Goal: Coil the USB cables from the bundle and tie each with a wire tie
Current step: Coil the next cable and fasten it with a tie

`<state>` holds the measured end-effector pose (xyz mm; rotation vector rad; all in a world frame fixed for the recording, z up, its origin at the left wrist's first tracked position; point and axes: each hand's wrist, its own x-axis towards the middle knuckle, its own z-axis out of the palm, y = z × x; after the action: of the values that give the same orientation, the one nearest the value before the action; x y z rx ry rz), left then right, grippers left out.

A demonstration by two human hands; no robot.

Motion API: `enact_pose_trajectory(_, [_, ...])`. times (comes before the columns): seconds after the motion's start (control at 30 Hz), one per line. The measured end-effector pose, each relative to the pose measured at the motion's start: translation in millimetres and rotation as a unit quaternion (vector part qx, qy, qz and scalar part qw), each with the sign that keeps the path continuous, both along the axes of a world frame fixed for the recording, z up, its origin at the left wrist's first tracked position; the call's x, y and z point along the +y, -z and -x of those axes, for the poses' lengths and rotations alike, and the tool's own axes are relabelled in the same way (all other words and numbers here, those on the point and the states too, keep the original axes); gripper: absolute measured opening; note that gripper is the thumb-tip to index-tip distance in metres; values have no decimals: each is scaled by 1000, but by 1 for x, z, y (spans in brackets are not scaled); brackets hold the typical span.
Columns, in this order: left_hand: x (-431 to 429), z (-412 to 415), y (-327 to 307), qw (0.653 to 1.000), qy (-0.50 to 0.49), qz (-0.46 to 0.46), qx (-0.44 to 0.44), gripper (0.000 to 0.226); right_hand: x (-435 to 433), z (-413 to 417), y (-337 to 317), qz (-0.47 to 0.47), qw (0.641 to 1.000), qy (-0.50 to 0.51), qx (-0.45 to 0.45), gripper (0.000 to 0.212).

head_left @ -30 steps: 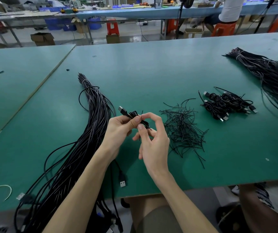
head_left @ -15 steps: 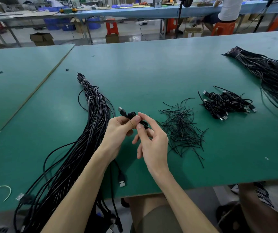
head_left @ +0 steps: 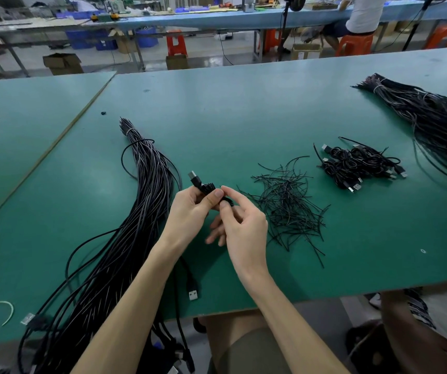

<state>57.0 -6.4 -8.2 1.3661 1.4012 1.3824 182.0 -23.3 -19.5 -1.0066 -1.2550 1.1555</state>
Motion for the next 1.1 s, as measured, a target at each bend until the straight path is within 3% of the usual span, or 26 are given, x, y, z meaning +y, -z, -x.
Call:
enact_pose_trajectory(0.17, [1,-2,3,999,-30,4,26,15,1,4,2,-29,997,15,-72,31])
enact_pose_trajectory(0.43, [3,-1,3,998,-32,3,48,13,2,1,0,-9,1000,-7,-5,22])
enact_pose_trajectory(0.73, [1,1,2,997,-6,34,-67,13,2,-1,0,22,999,-31,27,31])
enact_pose_trajectory(0.8, [-1,0,0,994,0,38,-102,24,2,-2,0,30,999,-36,26,30])
enact_pose_trajectory(1.1, [-3,2,2,955,108,69,-267,35,2,-3,-3,35,996,-47,75,29])
